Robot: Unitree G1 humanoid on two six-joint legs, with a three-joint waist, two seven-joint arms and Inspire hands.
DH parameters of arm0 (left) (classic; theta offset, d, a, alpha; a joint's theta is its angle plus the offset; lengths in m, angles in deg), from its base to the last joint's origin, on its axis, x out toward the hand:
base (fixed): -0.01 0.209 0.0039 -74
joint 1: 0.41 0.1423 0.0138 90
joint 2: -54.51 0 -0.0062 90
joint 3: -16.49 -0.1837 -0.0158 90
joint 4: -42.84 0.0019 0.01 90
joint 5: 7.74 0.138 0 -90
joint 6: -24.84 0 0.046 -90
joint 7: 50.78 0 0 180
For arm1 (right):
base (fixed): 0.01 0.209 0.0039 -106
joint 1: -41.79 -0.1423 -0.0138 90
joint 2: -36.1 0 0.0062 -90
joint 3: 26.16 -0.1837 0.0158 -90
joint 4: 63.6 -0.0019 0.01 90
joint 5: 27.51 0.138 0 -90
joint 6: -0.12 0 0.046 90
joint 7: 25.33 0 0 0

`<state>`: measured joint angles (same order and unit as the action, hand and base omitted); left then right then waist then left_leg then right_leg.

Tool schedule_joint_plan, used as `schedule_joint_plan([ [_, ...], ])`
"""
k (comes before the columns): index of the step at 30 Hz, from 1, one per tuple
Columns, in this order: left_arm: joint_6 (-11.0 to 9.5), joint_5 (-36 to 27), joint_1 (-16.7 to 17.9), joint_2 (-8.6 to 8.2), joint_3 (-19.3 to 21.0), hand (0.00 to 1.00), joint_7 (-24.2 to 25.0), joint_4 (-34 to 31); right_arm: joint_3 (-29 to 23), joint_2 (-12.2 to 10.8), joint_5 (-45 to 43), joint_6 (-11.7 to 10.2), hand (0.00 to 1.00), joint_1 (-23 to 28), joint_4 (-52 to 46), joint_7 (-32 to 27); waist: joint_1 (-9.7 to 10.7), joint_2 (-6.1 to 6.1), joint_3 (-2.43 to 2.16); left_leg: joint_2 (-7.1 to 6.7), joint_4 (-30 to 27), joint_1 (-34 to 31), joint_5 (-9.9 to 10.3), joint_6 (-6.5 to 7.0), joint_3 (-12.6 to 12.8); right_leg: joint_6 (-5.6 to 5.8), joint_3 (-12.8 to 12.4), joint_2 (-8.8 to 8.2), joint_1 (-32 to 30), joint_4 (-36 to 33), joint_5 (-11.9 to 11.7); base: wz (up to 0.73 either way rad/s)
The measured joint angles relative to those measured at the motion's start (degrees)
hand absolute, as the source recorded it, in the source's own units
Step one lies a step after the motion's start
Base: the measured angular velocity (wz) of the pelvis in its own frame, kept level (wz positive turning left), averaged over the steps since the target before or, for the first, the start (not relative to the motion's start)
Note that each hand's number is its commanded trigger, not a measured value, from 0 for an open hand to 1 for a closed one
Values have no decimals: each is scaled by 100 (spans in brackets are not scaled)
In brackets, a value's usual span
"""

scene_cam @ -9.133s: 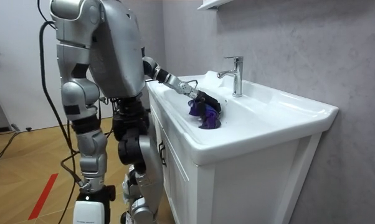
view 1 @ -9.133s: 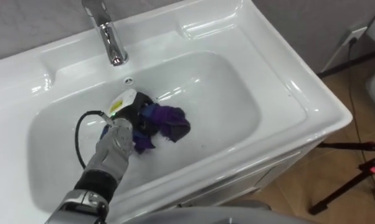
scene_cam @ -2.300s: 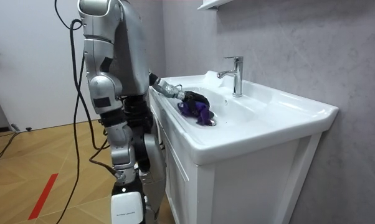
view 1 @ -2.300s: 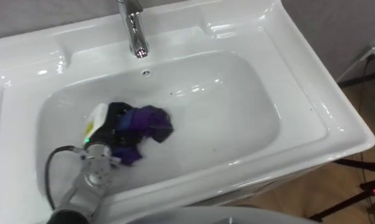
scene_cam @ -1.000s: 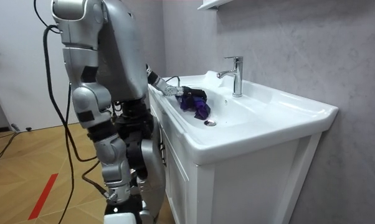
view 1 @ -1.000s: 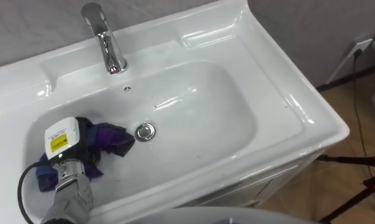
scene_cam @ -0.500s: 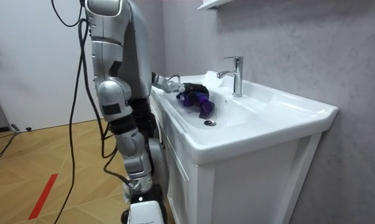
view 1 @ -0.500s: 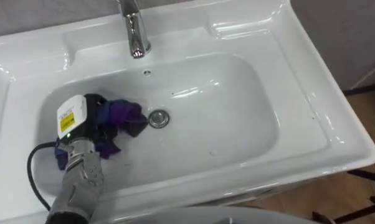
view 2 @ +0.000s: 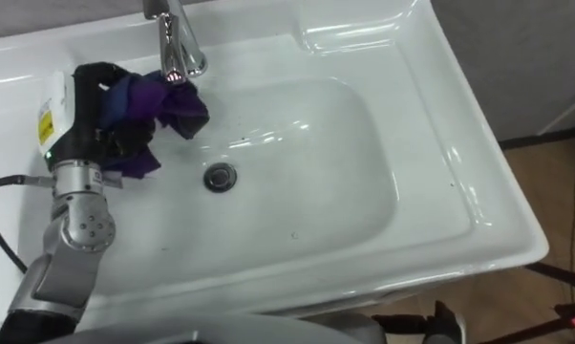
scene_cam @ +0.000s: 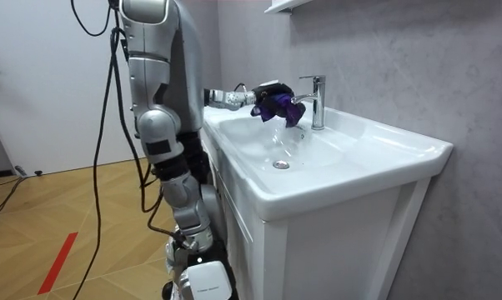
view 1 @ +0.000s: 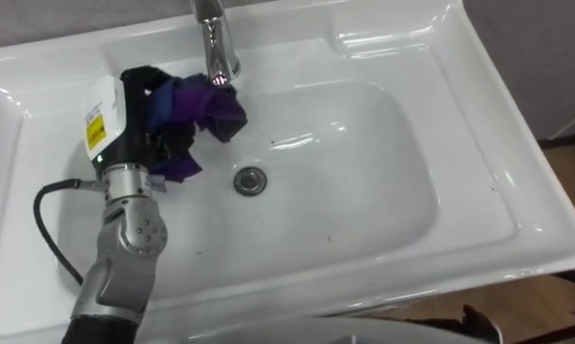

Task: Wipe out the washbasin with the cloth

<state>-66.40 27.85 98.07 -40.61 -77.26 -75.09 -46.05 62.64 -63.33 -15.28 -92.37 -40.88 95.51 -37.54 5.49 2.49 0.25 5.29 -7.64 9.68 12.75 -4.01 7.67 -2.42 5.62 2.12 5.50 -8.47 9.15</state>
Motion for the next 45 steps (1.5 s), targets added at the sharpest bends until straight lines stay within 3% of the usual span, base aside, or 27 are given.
schedule_joint_plan([
  [9, -13, 128, 3, 2, 57, 100, -6, -2, -4, -9, 91, 8, 0, 58, 200, 116, -75, 6, 0, -7, -11, 18, -19, 30, 3, -1, -60, 7, 4, -10, 0, 0],
  [19, -81, 283, 55, 137, 759, 100, -312, 65, -19, 35, -51, 5, 0, 72, 218, 127, -166, 76, 24, -15, 16, 49, -18, 30, -1, 0, -4, 0, 45, 10, 0, 0],
  [26, -71, 554, 373, 138, 1074, 100, -384, 154, -246, 97, -134, 8, 0, 192, 220, 112, -332, 238, -7, -15, 12, 44, -19, 30, -16, 0, 12, 1, 59, 54, -1, 2],
  [39, 19, 434, 506, 166, 1616, 100, -523, 517, -451, 125, -119, 102, 0, 191, 195, 115, -478, 249, -22, -21, 11, 92, -19, 30, -149, 0, 113, 0, 112, 83, 0, 5],
  [45, 1, 373, 508, 166, 1824, 100, -611, 996, -471, 171, -131, 132, 0, 187, 166, 115, -583, 278, -32, -21, 11, 136, -19, 30, -168, 0, 108, -6, 149, 79, 0, 0],
])
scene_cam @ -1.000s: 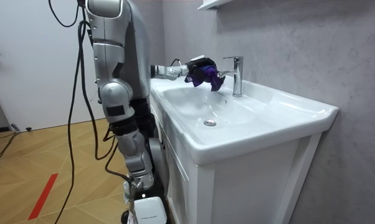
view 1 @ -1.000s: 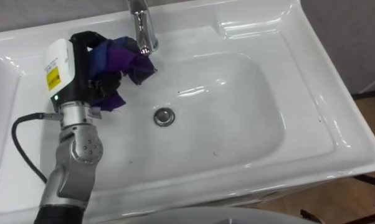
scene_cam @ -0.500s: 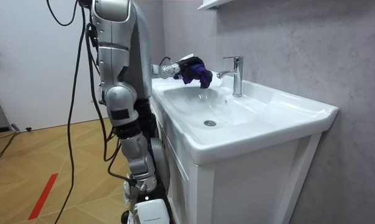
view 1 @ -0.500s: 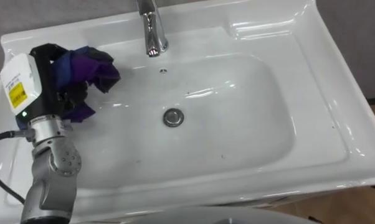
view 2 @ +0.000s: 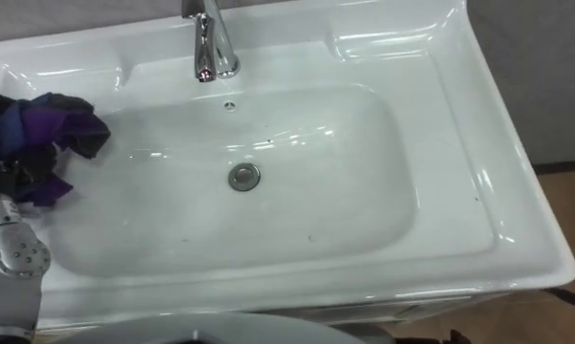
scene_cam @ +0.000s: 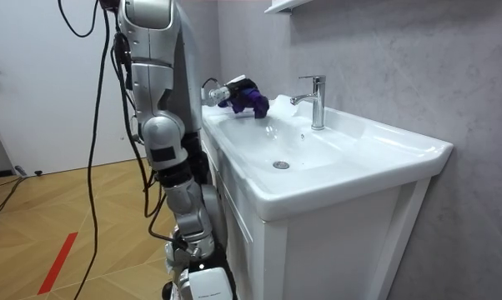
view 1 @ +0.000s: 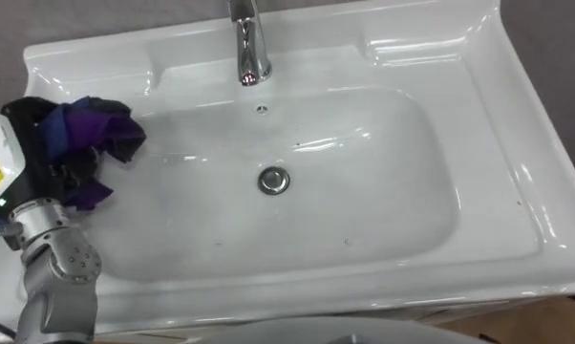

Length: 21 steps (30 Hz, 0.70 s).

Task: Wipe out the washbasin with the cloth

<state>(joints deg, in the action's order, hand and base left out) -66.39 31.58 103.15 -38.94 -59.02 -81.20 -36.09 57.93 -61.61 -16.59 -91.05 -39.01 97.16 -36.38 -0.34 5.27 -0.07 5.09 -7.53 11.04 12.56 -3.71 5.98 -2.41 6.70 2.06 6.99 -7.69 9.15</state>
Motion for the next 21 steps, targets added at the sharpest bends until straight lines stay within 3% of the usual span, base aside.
schedule_joint_plan([
  [5, 0, -41, 2, 0, 117, 100, -68, 604, -166, 25, -55, -5, 0, 12, -139, -7, -19, 13, 5, 0, -20, -24, 0, 0, 1, 0, 10, 3, -7, -1, 0, 0],
  [12, -15, -40, 4, 0, 135, 100, -236, 716, -222, 46, -128, -10, 0, 35, -210, 2, -18, 24, -6, 1, -21, -43, 0, 0, -21, -1, 53, -3, -10, 2, 1, 1],
  [13, -15, -40, 7, 0, 135, 67, -245, 716, -224, 47, -122, -10, 0, 35, -211, 2, -20, 17, -8, 1, -20, -46, 0, 0, -23, 0, 64, -6, -11, 3, 2, 0],
  [14, -15, -40, 12, -1, 134, 0, -256, 719, -223, 47, -126, -10, 0, 36, -213, 2, -20, 8, -9, 1, -20, -48, 0, 0, -23, 0, 79, -9, -11, 6, 3, 0],
  [21, 0, -43, 13, -16, 105, 0, -318, 896, -200, 53, -122, 10, 0, 30, -206, 24, -7, -36, -34, 1, -13, -47, 0, 0, -44, 0, 116, -10, 11, 10, 3, 1],
])
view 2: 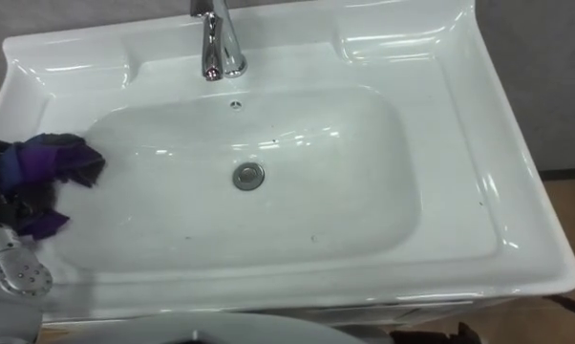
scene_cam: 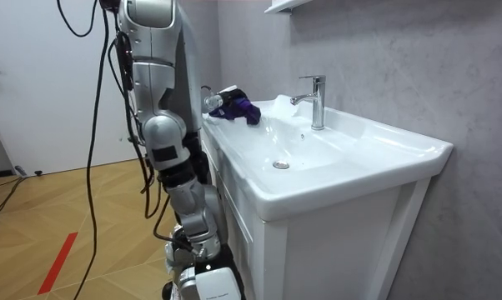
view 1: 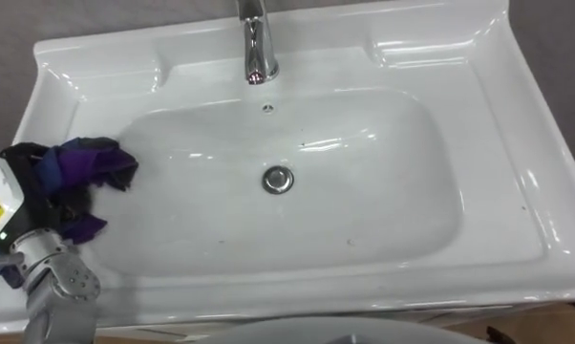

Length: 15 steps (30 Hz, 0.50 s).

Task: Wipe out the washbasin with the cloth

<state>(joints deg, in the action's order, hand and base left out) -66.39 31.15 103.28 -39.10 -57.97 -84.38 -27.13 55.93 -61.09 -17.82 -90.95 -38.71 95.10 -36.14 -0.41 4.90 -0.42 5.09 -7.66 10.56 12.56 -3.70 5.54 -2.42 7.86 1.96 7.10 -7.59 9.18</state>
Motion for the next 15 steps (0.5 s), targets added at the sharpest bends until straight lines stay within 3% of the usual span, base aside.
schedule_joint_plan([
  [4, 9, -4, 45, -52, -18, 0, -1, 20, 2, 20, -1, 116, 0, 5, 0, 9, -1, 0, -11, 0, 0, 9, 0, 0, 0, 0, -4, 2, 1, -2, 0, 0],
  [13, 22, -2, 41, -107, -15, 0, -3, -58, 14, 15, -1, 124, 0, 16, 10, 105, 8, 15, -12, 0, -6, -7, -5, 7, -12, -1, 1, 1, -17, -4, 0, 0],
  [14, 25, -1, 41, -106, -15, 0, -3, -151, 14, 16, -1, 124, 0, 16, 9, 103, 10, 41, -33, 0, -6, -7, -5, 7, -13, -1, 1, 0, -17, -5, 0, 0],
  [15, 25, -1, 41, -106, -14, 0, -4, -199, 14, 16, 0, 124, 0, 15, 9, 102, 1, 16, -19, 0, -6, -6, -5, 7, -15, -1, 5, 1, -16, -5, 0, 0],
])
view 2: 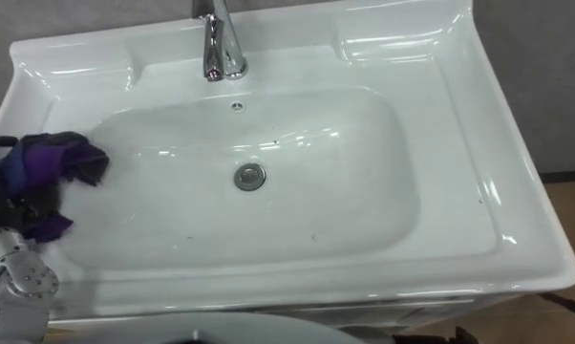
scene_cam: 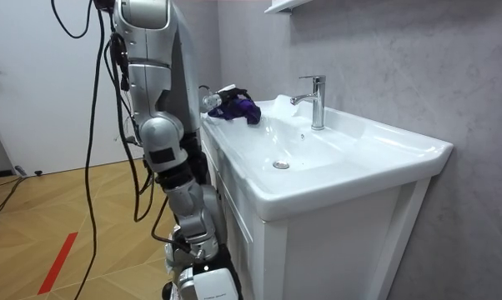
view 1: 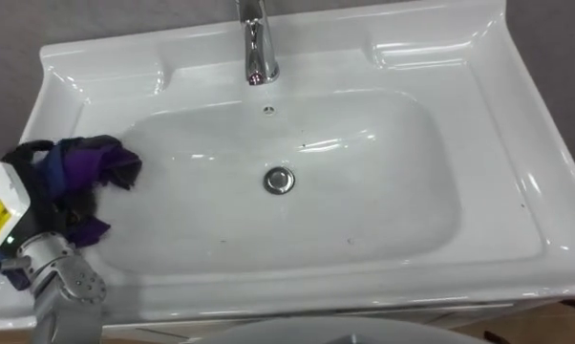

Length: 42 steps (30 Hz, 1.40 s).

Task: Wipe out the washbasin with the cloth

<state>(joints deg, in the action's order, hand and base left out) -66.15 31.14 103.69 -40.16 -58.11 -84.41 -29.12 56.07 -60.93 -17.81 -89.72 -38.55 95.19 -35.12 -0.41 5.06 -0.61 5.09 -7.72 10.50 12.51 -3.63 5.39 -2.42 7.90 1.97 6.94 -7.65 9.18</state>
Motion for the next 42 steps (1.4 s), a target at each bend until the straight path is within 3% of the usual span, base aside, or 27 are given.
schedule_joint_plan([
  [4, -4, -2, -3, 1, 5, 0, -47, -262, -2, -4, 0, -11, 0, -3, -15, -5, -1, 6, -4, 0, 2, 16, 0, 0, -54, 0, 10, 3, 30, 2, 0, 1],
  [10, -35, 8, -48, 2, 11, 0, -151, -1043, -2, -34, 24, -35, 0, -77, -21, -1, 19, -66, 59, -1, -1, -32, 0, 0, -93, -1, 22, -19, 29, 15, 3, 4],
  [19, -62, 90, -83, 2, 9, 0, -199, -1137, -5, -71, 139, -152, 0, -33, 48, -8, 99, -21, 48, -6, -2, -89, 0, 0, -137, -1, 103, -36, 40, 81, 2, 4],
  [27, -81, 54, -88, 3, 6, 0, -198, -1138, -12, -68, 138, -153, 0, -51, 127, -8, 202, -36, 71, -11, 7, -88, 0, 0, -95, 2, 104, -40, 54, 77, 1, -2],
  [34, -251, -387, -86, 16, 23, 0, -363, -1454, -29, -66, 122, -189, 0, -57, 122, -104, 169, -38, 71, -31, -8, -85, -3, 6, -99, 14, 114, -70, 16, 74, 9, 0],
  [37, -393, -783, -87, 18, 24, 0, -486, -1463, -18, -62, 137, -208, 0, -64, 121, -151, 144, -39, 72, -56, -8, -84, -11, 19, -97, 37, 103, -82, -4, 30, 23, 0],
  [42, -441, -1485, -228, 35, 35, 0, -627, -1467, 37, -102, 149, -211, 0, -35, 118, -275, 5, -74, 71, -87, -6, -84, -11, 20, -84, 62, 51, -90, -39, -7, 40, -4],
])
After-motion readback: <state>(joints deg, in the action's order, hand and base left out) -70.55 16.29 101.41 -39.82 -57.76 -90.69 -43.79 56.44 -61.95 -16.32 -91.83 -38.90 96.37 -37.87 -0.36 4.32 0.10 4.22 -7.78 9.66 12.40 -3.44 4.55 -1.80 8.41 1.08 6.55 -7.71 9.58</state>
